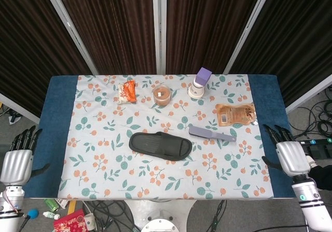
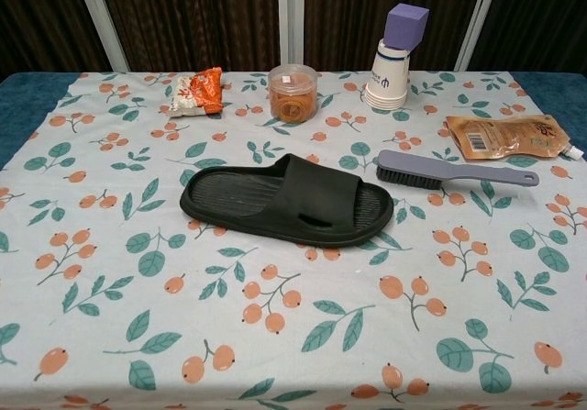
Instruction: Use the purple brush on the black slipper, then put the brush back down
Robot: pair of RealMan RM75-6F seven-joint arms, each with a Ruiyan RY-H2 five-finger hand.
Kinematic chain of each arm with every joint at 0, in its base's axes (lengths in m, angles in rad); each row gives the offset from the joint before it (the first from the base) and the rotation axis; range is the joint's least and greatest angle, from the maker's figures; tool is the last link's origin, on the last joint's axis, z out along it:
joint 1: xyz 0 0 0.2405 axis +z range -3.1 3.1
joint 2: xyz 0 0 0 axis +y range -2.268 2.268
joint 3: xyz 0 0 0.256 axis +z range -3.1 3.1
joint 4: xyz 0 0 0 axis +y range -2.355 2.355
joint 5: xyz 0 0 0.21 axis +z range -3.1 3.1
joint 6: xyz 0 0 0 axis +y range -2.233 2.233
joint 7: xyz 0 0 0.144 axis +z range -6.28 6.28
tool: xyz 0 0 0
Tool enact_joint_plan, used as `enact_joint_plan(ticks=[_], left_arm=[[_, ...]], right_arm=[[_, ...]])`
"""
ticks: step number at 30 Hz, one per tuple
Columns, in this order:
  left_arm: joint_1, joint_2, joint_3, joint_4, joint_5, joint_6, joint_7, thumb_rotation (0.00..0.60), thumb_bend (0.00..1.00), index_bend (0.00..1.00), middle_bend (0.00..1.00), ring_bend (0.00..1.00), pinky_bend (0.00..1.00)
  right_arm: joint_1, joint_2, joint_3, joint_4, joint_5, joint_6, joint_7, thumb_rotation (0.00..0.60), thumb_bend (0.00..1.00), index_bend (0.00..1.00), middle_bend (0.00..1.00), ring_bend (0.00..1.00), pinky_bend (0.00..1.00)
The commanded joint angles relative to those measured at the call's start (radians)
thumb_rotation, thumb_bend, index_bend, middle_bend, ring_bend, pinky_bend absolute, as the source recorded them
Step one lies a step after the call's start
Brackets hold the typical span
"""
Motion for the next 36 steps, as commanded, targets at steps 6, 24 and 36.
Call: enact_joint_plan(ticks=[6, 24, 36], left_arm=[[-0.003, -0.009, 0.004, 0.023, 0.002, -0.011, -0.020, 0.600, 0.11, 0.11, 0.12, 0.05, 0.12], [-0.011, -0.026, 0.000, 0.069, -0.009, -0.028, -0.061, 0.600, 0.11, 0.11, 0.12, 0.05, 0.12], [-0.005, -0.029, 0.000, 0.075, -0.019, -0.025, -0.065, 0.600, 0.11, 0.11, 0.12, 0.05, 0.12]], right_arm=[[0.287, -0.150, 0.087, 0.130, 0.293, -0.456, -0.088, 0.600, 0.03, 0.08, 0.24, 0.13, 0.18], [0.503, -0.284, 0.050, 0.306, 0.569, -0.704, -0.185, 0.600, 0.06, 0.39, 0.41, 0.28, 0.29], [0.542, -0.294, 0.041, 0.349, 0.640, -0.779, -0.105, 0.600, 0.07, 0.46, 0.49, 0.42, 0.43]])
